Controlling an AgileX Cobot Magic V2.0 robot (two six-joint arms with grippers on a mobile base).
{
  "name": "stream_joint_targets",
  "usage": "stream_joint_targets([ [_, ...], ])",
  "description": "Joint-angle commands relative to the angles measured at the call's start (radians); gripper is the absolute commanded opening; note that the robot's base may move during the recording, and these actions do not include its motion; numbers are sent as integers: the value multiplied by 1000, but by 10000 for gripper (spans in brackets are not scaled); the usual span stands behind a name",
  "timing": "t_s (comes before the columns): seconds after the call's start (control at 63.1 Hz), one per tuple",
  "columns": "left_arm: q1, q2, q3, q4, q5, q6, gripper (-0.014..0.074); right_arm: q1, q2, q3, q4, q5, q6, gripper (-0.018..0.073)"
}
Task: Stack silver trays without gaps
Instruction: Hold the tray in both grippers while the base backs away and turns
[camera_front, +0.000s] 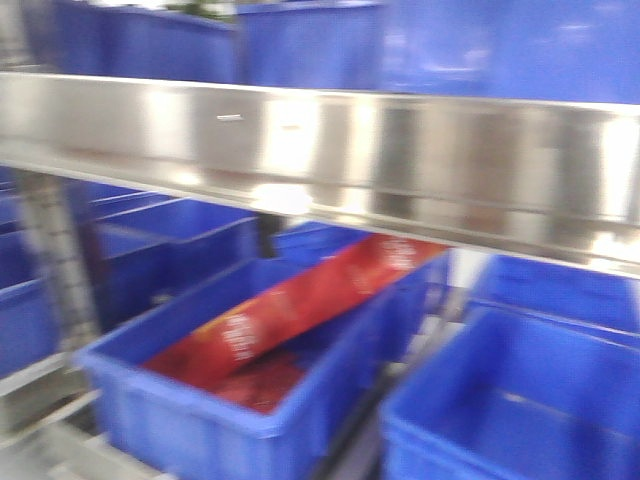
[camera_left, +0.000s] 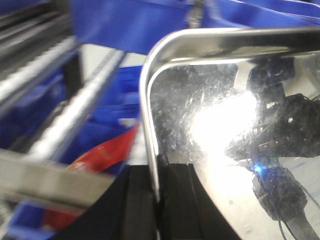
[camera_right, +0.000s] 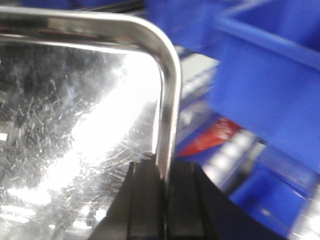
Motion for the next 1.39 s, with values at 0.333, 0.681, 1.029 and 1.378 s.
stream_joint_targets([
  [0.333,-17,-13,-3,-23,-52,13,-16,1,-5,-3,-21,-69,-10,-79],
  [0.681,-17,-13,-3,-23,-52,13,-16,1,-5,-3,-21,-69,-10,-79],
  [1.029,-17,-13,-3,-23,-52,13,-16,1,-5,-3,-21,-69,-10,-79],
  [1.378,-17,-13,-3,-23,-52,13,-16,1,-5,-3,-21,-69,-10,-79],
])
